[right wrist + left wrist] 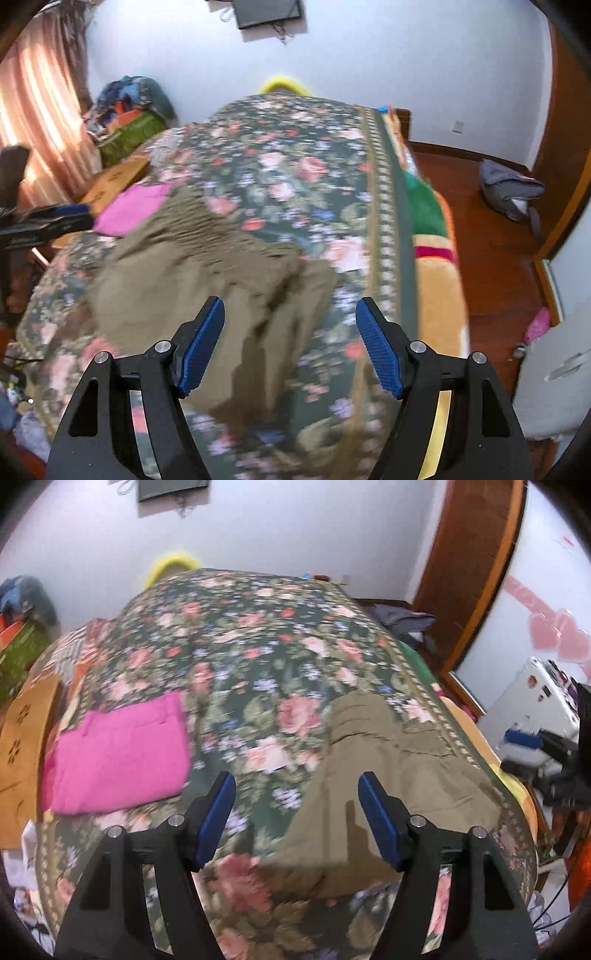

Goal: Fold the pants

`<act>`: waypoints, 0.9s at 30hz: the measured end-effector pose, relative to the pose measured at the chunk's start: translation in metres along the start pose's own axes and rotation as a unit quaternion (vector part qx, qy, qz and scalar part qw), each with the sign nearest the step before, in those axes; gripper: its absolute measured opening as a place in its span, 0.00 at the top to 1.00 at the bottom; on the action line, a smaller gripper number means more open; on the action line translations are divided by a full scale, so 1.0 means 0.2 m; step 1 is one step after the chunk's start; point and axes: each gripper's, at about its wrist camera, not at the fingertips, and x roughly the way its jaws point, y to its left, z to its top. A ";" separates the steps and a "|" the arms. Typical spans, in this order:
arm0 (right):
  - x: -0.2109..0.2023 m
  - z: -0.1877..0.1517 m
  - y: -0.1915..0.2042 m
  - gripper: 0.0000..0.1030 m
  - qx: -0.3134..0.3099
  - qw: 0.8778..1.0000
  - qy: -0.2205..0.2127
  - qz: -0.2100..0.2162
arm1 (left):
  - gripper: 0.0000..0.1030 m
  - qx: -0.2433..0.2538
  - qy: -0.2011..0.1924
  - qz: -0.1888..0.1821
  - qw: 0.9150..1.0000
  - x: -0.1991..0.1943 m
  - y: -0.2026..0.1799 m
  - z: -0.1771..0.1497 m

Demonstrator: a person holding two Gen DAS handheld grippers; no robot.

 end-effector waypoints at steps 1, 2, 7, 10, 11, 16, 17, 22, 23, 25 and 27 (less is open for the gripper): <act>0.01 -0.02 0.04 0.32 -0.003 1.000 0.001 0.008 | 0.33 0.000 0.005 -0.003 1.000 0.03 -0.02 0.01; 0.02 -0.04 0.07 0.32 -0.005 1.000 0.003 0.014 | 0.33 0.000 0.016 -0.010 1.000 0.08 -0.03 0.02; 0.18 -0.14 0.15 0.32 0.004 0.998 0.048 0.037 | 0.32 0.006 0.067 -0.005 0.998 0.36 -0.02 0.04; 0.23 -0.18 0.14 0.32 0.020 0.997 0.052 0.045 | 0.31 -0.014 0.091 -0.024 0.995 0.46 0.05 0.04; 0.24 -0.18 0.12 0.32 0.028 0.997 0.052 0.053 | 0.30 -0.019 0.096 -0.028 0.995 0.48 0.06 0.04; 0.28 -0.20 0.11 0.32 0.038 0.995 0.062 0.062 | 0.26 -0.042 0.094 -0.049 0.993 0.47 0.12 0.04; 0.27 -0.20 0.12 0.32 0.035 0.996 0.062 0.060 | 0.26 -0.042 0.084 -0.047 0.994 0.42 0.12 0.05; 0.21 -0.17 0.13 0.32 0.022 0.997 0.060 0.041 | 0.31 -0.044 0.031 -0.026 0.998 0.15 0.22 0.04; 0.19 -0.17 0.13 0.32 0.022 0.997 0.056 0.039 | 0.31 -0.047 0.027 -0.019 0.998 0.11 0.25 0.02; 0.16 -0.17 0.12 0.32 0.028 0.998 0.045 0.038 | 0.31 -0.056 0.033 -0.015 0.998 0.07 0.31 -0.04; 0.16 -0.18 0.11 0.32 0.034 0.998 0.045 0.036 | 0.31 -0.066 0.046 -0.026 0.996 0.07 0.34 -0.11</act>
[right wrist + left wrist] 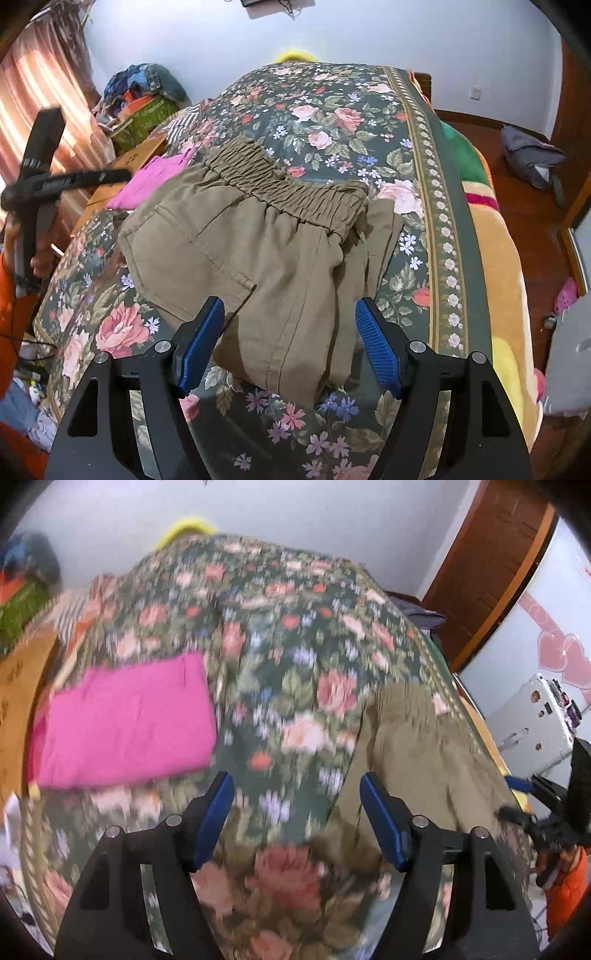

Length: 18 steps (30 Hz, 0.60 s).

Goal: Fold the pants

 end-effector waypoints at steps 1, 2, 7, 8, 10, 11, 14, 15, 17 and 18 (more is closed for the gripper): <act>0.01 -0.01 0.00 0.32 0.002 1.000 0.003 -0.002 | 0.31 -0.004 0.009 -0.005 1.000 0.01 0.01 -0.05; 0.03 -0.01 0.00 0.32 0.005 1.000 0.008 -0.004 | 0.31 -0.004 0.016 -0.004 1.000 0.03 0.01 -0.08; 0.05 -0.03 -0.01 0.32 0.017 1.000 0.014 -0.002 | 0.31 -0.019 0.042 0.015 0.999 0.15 0.02 -0.24; 0.05 -0.03 -0.01 0.32 0.017 1.000 0.014 -0.004 | 0.31 -0.020 0.039 0.019 0.999 0.15 0.02 -0.26; 0.05 -0.04 0.00 0.32 0.011 1.000 0.017 -0.010 | 0.31 -0.015 0.031 0.025 0.999 0.14 0.00 -0.30; 0.06 -0.04 0.00 0.32 0.008 1.000 0.018 -0.012 | 0.31 -0.014 0.032 0.025 0.999 0.14 0.00 -0.31; 0.07 -0.04 -0.01 0.32 0.011 1.000 0.019 -0.011 | 0.30 -0.010 0.045 0.021 0.999 0.13 -0.01 -0.35; 0.07 -0.05 -0.02 0.32 0.014 1.000 0.019 -0.010 | 0.30 -0.004 0.048 0.021 0.999 0.11 -0.02 -0.36; 0.07 -0.05 -0.03 0.32 0.018 1.000 0.018 -0.010 | 0.30 0.000 0.050 0.023 0.998 0.09 -0.01 -0.39; 0.08 -0.05 -0.03 0.32 0.019 1.000 0.018 -0.010 | 0.30 -0.001 0.051 0.026 0.998 0.07 -0.01 -0.41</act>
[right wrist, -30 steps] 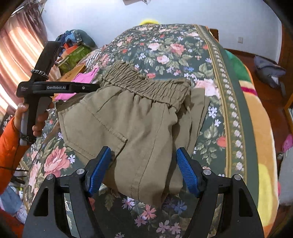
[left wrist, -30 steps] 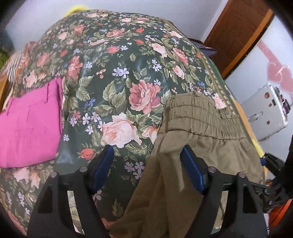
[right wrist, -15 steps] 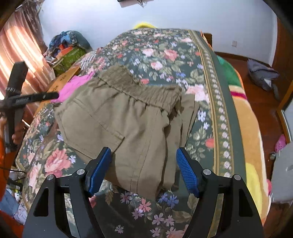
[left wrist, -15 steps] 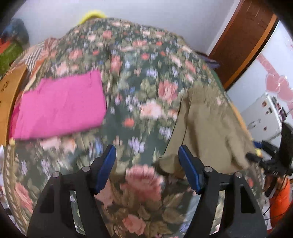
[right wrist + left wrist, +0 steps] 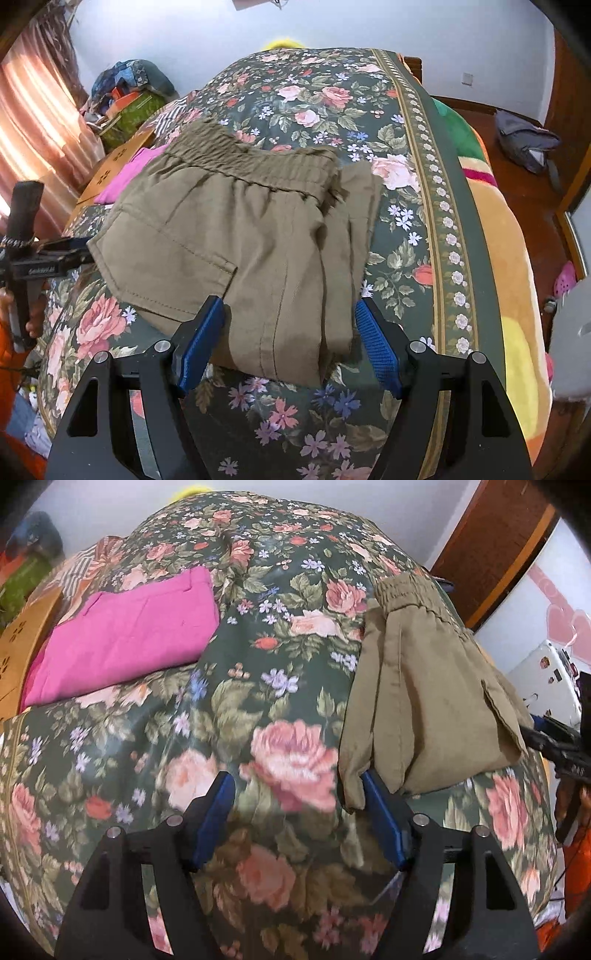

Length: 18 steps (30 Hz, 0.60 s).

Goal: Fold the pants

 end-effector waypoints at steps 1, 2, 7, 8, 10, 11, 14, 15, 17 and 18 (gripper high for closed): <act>0.00 0.00 0.00 0.32 0.002 1.000 0.000 0.002 | 0.30 -0.001 0.001 0.002 1.000 -0.01 0.00 -0.01; 0.00 0.00 0.00 0.32 0.004 1.000 -0.001 0.004 | 0.30 -0.003 0.002 0.006 1.000 -0.02 0.01 -0.03; 0.00 0.00 0.01 0.32 0.000 1.000 -0.003 -0.002 | 0.31 -0.044 0.006 0.027 0.999 -0.06 0.14 -0.10; 0.00 0.00 0.01 0.32 -0.001 1.000 -0.003 -0.002 | 0.32 -0.060 0.009 0.025 0.998 -0.07 0.17 -0.11; 0.00 -0.01 0.00 0.32 0.002 1.000 -0.003 0.000 | 0.33 -0.074 0.005 0.027 0.997 -0.10 0.21 -0.10; 0.00 0.00 0.00 0.32 0.003 1.000 -0.003 0.001 | 0.33 -0.076 -0.002 0.028 0.997 -0.12 0.21 -0.08; 0.00 -0.01 0.00 0.32 0.006 1.000 -0.003 0.002 | 0.33 -0.067 -0.031 0.016 0.997 -0.19 0.16 0.01; 0.00 0.00 0.00 0.32 0.006 1.000 -0.003 0.002 | 0.33 -0.056 -0.044 0.012 0.997 -0.22 0.12 0.05; -0.01 0.00 0.00 0.32 0.007 1.000 -0.004 0.001 | 0.33 -0.038 -0.062 0.006 0.997 -0.25 0.04 0.13; -0.01 0.00 0.00 0.32 0.009 1.000 -0.004 0.001 | 0.33 -0.027 -0.071 0.002 0.997 -0.26 0.00 0.17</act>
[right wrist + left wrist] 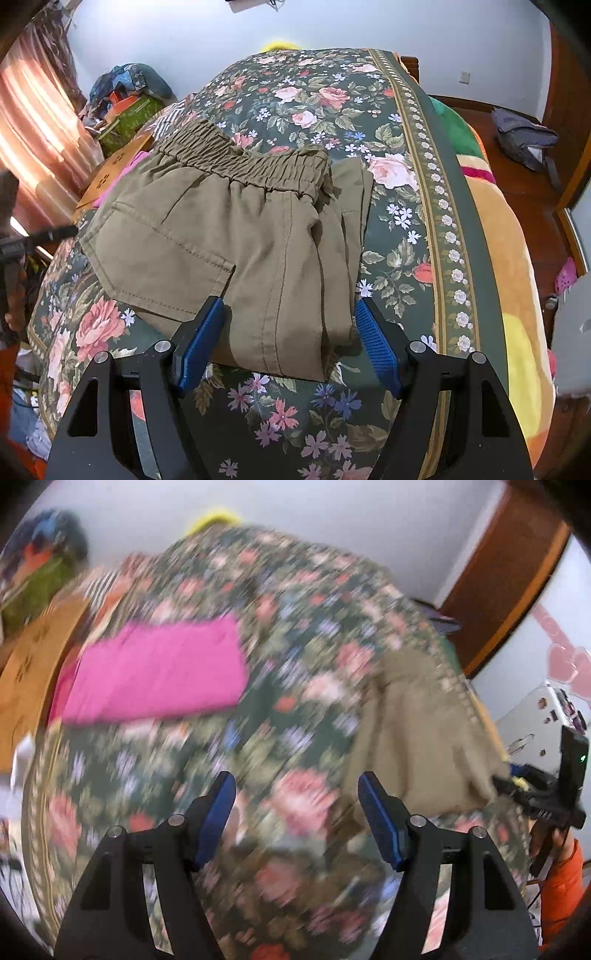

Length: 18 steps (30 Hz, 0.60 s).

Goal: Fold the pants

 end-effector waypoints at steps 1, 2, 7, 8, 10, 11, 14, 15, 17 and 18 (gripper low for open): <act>-0.01 0.01 0.00 0.32 0.000 1.000 -0.002 0.000 | 0.33 0.011 -0.008 -0.006 1.000 0.00 -0.05 0.04; -0.02 0.02 0.00 0.32 -0.002 1.000 -0.005 -0.001 | 0.33 0.022 -0.012 -0.012 1.000 0.01 -0.10 0.09; -0.11 0.11 0.00 0.32 -0.019 0.999 -0.044 -0.006 | 0.33 0.079 -0.022 -0.017 0.997 0.15 -0.33 0.28; -0.12 0.13 0.00 0.32 -0.023 0.998 -0.052 -0.010 | 0.33 0.093 -0.019 -0.007 0.995 0.21 -0.38 0.33; -0.12 0.19 0.00 0.32 -0.032 0.997 -0.063 -0.018 | 0.33 0.107 -0.004 -0.003 0.994 0.31 -0.43 0.39; -0.12 0.22 0.00 0.32 -0.037 0.997 -0.066 -0.022 | 0.33 0.116 0.007 -0.001 0.993 0.37 -0.45 0.42; -0.05 0.29 -0.01 0.32 -0.049 0.996 -0.063 -0.028 | 0.33 0.139 0.027 0.014 0.990 0.51 -0.49 0.46; -0.02 0.30 -0.01 0.32 -0.051 0.997 -0.059 -0.028 | 0.32 0.142 0.034 0.016 0.989 0.54 -0.48 0.47; 0.05 0.34 -0.02 0.32 -0.054 0.997 -0.049 -0.025 | 0.32 0.136 0.049 0.010 0.989 0.61 -0.46 0.49; 0.09 0.35 -0.03 0.32 -0.055 0.997 -0.043 -0.024 | 0.29 0.130 0.055 0.005 0.990 0.64 -0.44 0.50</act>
